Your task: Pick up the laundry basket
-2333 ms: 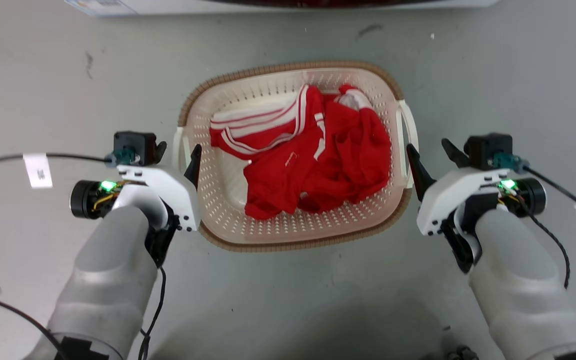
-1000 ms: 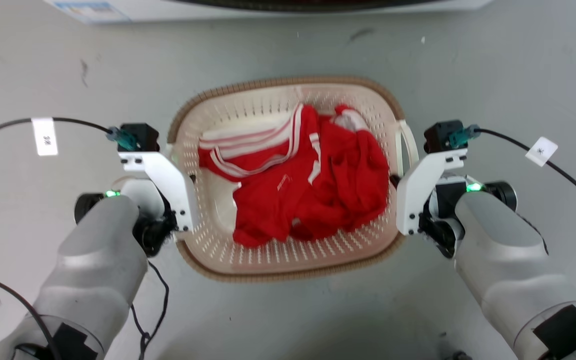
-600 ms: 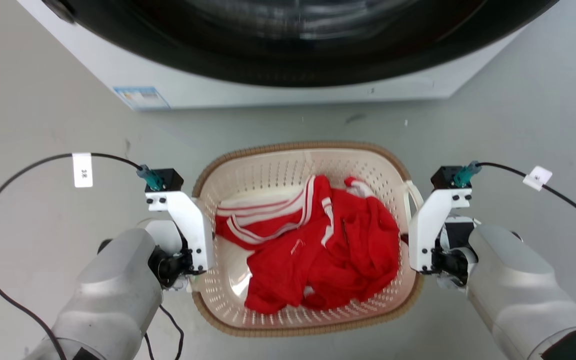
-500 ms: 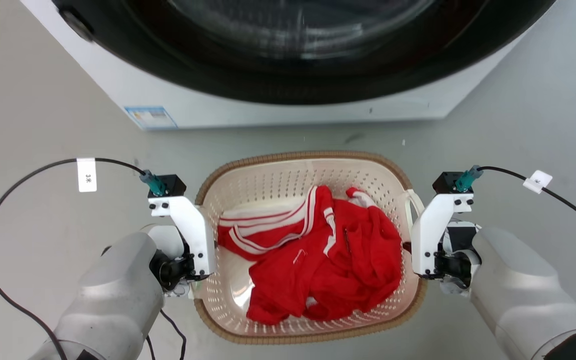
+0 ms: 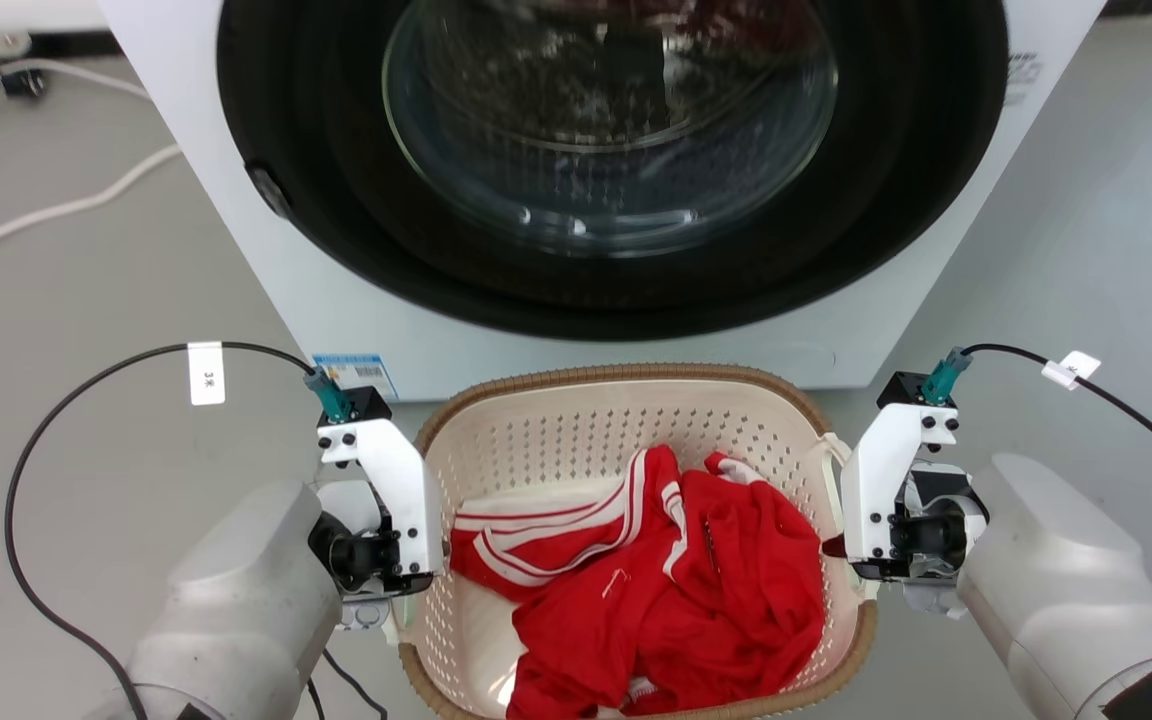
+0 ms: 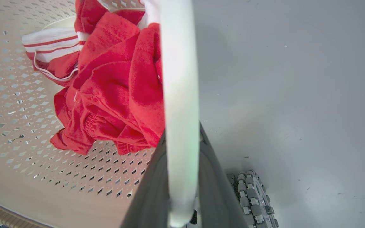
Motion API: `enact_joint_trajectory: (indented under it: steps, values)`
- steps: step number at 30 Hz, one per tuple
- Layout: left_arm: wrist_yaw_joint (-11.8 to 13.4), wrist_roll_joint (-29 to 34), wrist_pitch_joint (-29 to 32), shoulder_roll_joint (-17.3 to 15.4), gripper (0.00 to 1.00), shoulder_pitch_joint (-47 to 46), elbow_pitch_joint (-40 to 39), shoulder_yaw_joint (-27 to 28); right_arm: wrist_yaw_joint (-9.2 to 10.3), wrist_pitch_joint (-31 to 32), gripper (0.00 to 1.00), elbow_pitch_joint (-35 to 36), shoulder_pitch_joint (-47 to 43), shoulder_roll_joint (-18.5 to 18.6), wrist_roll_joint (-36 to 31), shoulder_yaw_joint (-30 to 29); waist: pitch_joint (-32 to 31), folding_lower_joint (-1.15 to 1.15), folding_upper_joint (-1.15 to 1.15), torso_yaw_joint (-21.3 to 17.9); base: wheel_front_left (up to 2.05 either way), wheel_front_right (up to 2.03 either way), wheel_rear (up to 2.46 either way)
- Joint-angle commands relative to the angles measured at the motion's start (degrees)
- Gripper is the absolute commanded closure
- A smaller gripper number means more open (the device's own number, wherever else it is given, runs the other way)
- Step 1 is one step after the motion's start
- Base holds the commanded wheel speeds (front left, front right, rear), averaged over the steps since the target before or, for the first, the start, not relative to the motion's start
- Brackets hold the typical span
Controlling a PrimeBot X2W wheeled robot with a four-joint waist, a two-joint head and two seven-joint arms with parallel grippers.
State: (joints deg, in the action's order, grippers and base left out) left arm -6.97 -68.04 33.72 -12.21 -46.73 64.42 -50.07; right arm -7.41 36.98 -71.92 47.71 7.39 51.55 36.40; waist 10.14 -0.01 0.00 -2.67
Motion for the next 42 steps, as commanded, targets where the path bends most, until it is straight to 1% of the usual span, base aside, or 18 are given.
enact_joint_trajectory:
  steps: [1,9,15,26,42]
  values:
    - [-0.9,-1.15,1.06,1.18,1.0,-0.04,-0.43,-0.1,-0.14,1.21,1.0,-0.44,0.5,-0.09,0.55,-0.22,-2.95,0.01,0.0,0.0,0.0,0.0,0.0]
    - [-0.9,-3.26,4.31,1.69,1.0,3.27,1.14,-0.65,-0.15,5.54,1.0,-1.54,-1.39,-1.18,1.77,-1.64,-7.97,0.01,0.0,-0.75,0.0,0.0,0.0]
    - [-0.9,-3.86,5.02,2.09,1.0,5.47,1.6,-1.33,-0.15,7.18,1.0,-1.78,-3.51,-1.71,1.51,-2.26,-10.07,0.01,0.0,-1.35,0.0,0.0,0.0]
    - [-0.9,-4.83,4.58,2.63,1.0,7.75,1.32,-2.1,-0.15,8.03,1.0,-1.82,-6.31,-1.65,0.37,-3.69,-11.06,0.01,0.0,-1.63,0.0,0.0,0.0]
    - [-0.9,-5.58,3.72,2.37,1.0,7.54,0.79,-3.12,-0.15,8.01,1.0,-1.82,-6.14,-2.16,-2.01,-6.25,-10.68,0.01,0.0,-1.59,0.0,0.0,0.0]
